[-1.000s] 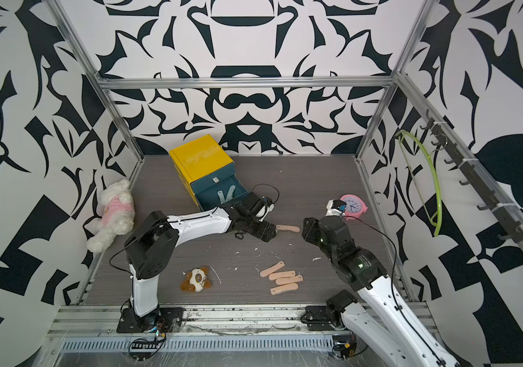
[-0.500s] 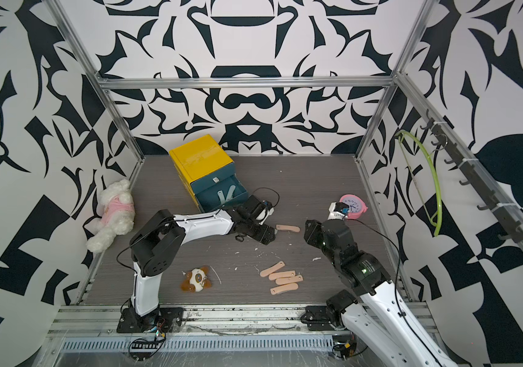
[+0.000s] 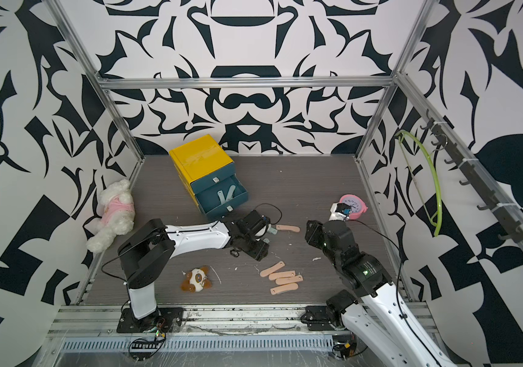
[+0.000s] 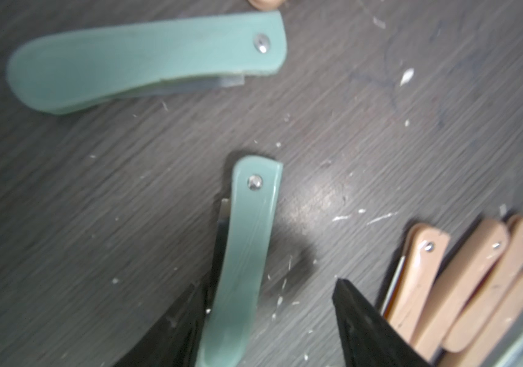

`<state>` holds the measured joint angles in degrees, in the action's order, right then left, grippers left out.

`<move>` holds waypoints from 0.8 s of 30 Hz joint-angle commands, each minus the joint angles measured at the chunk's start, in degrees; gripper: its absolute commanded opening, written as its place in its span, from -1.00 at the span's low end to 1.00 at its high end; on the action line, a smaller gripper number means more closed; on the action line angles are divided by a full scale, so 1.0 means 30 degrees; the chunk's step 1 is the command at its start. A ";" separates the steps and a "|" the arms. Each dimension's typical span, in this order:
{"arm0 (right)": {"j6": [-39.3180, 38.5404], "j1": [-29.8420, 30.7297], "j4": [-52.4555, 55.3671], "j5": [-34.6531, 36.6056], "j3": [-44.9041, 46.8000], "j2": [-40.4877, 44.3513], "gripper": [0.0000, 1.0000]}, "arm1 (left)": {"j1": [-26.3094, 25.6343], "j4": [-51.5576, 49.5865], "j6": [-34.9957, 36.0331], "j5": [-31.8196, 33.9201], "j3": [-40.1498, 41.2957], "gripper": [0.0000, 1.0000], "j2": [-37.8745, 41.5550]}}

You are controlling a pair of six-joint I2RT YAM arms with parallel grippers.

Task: Place the fruit knives into the drawer by color
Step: Pick up the fruit knife from the center of the board.

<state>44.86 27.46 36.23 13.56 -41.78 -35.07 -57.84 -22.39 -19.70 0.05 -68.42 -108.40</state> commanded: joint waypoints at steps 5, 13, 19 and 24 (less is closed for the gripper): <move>-0.0166 -0.0015 -0.0299 0.0255 -0.0275 0.0055 0.08 | -0.0552 -0.3041 0.0630 0.3368 -0.0412 0.18 -0.2036; -0.0075 -0.0042 -0.0313 0.0197 -0.0515 0.0034 0.08 | -0.1236 -0.3199 0.0943 0.4394 -0.0431 -0.03 -0.3046; 0.0017 -0.0040 -0.0387 0.0152 -0.0607 -0.0088 0.08 | -0.1519 -0.2841 0.0826 0.4384 -0.0050 -0.20 -0.3446; 0.0017 -0.0019 -0.0357 0.0287 -0.0672 0.0000 0.08 | -0.1497 -0.2550 0.0709 0.4210 0.0166 -0.38 -0.3042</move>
<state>44.91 27.46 36.23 13.54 -41.85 -35.07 -62.43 -23.77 -17.87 13.45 -72.25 -112.53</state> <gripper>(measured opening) 0.540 0.317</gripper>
